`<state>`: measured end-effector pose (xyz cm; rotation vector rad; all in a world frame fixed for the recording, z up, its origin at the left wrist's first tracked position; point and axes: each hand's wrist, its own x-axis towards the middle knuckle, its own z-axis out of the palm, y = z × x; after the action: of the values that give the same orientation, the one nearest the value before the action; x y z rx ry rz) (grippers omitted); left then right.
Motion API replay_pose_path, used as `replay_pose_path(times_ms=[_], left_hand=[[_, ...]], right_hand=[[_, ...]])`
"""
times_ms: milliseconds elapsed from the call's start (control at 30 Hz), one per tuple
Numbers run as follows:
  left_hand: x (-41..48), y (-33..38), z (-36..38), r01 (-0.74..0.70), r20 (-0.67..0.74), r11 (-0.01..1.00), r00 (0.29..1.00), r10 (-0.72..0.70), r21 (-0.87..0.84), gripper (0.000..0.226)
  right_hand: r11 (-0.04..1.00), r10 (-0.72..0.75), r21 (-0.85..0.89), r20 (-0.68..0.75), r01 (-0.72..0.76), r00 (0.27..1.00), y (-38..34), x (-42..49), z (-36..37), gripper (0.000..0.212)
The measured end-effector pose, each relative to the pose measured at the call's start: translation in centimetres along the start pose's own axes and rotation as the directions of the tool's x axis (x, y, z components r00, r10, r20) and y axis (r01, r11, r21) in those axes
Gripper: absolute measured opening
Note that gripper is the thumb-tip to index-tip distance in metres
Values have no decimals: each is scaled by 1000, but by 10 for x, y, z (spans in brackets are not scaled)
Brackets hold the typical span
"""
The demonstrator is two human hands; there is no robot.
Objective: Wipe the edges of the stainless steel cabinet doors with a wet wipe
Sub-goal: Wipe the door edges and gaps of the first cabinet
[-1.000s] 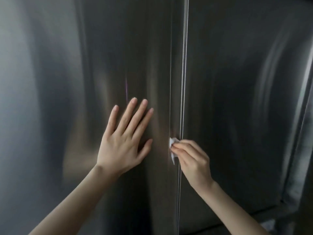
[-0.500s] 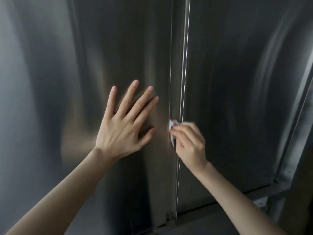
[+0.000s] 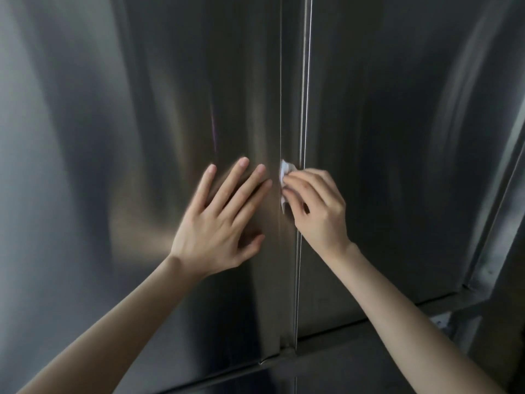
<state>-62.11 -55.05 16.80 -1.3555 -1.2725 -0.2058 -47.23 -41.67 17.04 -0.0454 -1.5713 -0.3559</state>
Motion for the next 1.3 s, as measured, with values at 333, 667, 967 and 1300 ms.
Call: replay_pose_path(times_ms=[333,667,967,1300], left_hand=[[-7,13,4,41,-19,999,999,-41,-16,82],[-7,13,7,44,-31,999,999,-44,-4,82],[-7,13,6,50,-10,999,999,-50,11,80],[-8,13,7,46,-37,999,998,-46,6,81]], right_hand=[[978,-207,-24,64,209,976,14,-19,-7,4],[1000,-15,21,31,14,999,13,-27,-7,3],[999,51,18,-26,-51,998,13,-13,-3,7],[999,30,17,26,-30,999,13,-3,-9,6]])
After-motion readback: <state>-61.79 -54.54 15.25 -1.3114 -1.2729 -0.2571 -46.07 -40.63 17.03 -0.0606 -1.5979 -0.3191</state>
